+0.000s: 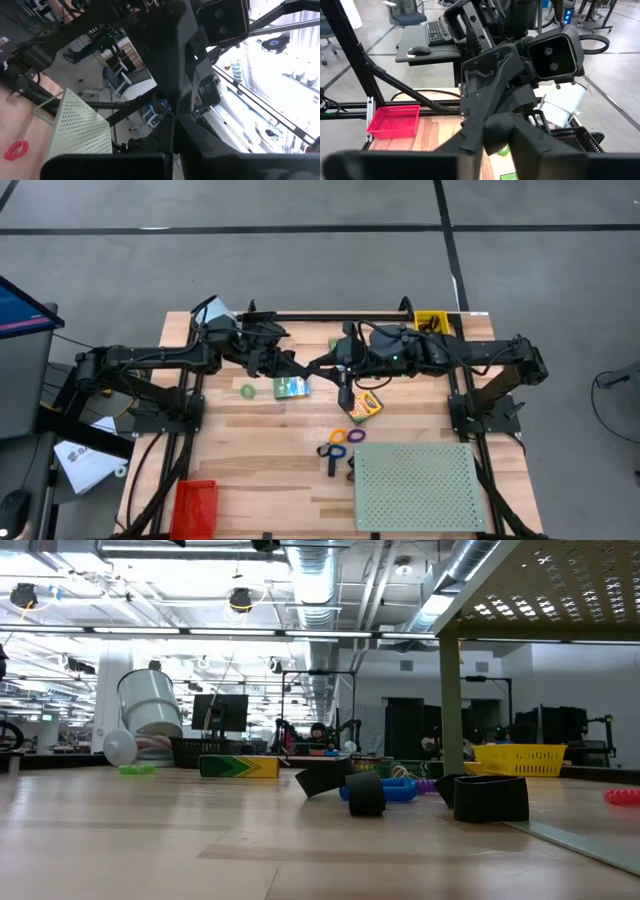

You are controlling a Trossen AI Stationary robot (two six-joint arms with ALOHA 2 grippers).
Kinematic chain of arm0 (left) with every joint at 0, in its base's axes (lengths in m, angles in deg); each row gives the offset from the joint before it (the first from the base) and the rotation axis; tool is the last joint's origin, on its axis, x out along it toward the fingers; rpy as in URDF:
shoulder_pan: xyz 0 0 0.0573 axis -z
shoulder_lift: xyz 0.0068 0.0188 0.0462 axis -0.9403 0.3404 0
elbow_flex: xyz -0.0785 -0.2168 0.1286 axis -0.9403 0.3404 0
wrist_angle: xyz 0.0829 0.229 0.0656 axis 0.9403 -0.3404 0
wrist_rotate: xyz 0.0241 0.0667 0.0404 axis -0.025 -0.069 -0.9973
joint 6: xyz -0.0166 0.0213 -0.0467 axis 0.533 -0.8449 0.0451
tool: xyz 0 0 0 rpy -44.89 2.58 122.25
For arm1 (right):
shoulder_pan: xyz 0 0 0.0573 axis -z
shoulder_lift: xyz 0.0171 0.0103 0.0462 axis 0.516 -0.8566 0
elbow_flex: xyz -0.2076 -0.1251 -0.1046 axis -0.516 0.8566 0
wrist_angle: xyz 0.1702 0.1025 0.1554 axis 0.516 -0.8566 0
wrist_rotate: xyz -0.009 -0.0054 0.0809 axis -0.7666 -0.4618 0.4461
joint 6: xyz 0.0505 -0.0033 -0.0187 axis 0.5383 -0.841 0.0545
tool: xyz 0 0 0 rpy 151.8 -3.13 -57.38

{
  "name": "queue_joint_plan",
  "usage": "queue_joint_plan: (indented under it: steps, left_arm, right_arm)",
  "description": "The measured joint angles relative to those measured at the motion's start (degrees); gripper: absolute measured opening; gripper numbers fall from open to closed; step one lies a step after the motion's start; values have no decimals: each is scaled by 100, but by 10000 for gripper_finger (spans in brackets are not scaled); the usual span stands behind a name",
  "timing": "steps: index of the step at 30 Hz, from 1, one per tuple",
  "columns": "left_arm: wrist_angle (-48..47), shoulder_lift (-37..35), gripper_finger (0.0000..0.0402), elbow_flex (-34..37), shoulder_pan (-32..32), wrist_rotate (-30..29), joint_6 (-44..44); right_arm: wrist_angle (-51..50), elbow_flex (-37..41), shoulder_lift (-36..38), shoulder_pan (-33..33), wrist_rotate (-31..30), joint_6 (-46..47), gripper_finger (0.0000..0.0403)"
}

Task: Pick & Place Office Desk Supplies
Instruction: Put the black rubber band into the yellow bin

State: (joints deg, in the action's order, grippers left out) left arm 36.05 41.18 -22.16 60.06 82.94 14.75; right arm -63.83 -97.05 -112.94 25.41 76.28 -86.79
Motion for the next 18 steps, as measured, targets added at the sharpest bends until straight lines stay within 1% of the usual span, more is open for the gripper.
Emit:
queue_joint_plan:
  steps: [3, 4, 7, 10, 15, 18]
  left_arm:
    - [-4, 0, 3, 0, 0, -11, -6]
    - [-4, 0, 3, 0, 0, -9, -12]
    - [1, 0, 7, 0, 0, 13, -13]
    - [94, 0, 21, 0, 7, 231, 7]
    - [205, 0, 52, 0, 241, 365, 31]
    - [216, 0, 71, 0, 463, 363, 48]
  right_arm:
    - [1, 0, 0, 0, 7, 0, 21]
    - [1, 0, 0, 0, 7, -2, 13]
    - [-26, -19, 0, 0, 7, 0, 13]
    - [-244, -214, -2, 1, 0, -3, 8]
    - [-628, -632, 0, 154, -48, -14, 5]
    - [-1073, -928, 18, 302, -272, -112, 4]
